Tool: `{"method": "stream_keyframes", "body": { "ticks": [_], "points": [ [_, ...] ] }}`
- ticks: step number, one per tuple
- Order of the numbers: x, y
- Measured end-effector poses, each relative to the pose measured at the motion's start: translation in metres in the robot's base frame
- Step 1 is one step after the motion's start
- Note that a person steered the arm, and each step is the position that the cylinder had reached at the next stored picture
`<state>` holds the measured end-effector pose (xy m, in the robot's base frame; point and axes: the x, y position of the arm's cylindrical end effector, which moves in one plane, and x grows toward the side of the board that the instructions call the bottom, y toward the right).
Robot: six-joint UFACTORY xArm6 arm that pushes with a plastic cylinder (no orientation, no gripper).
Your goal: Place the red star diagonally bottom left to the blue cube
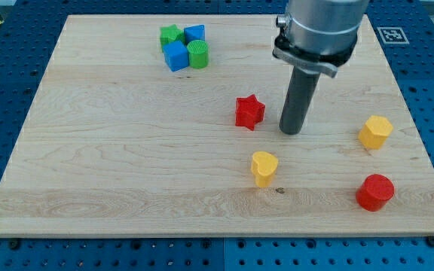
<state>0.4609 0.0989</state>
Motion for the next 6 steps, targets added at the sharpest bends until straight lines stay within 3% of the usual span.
{"method": "stream_keyframes", "body": {
  "ticks": [2,3,5,6],
  "points": [
    [-0.023,-0.130],
    [-0.023,-0.142],
    [-0.061,-0.240],
    [-0.064,-0.255]
  ]
}}
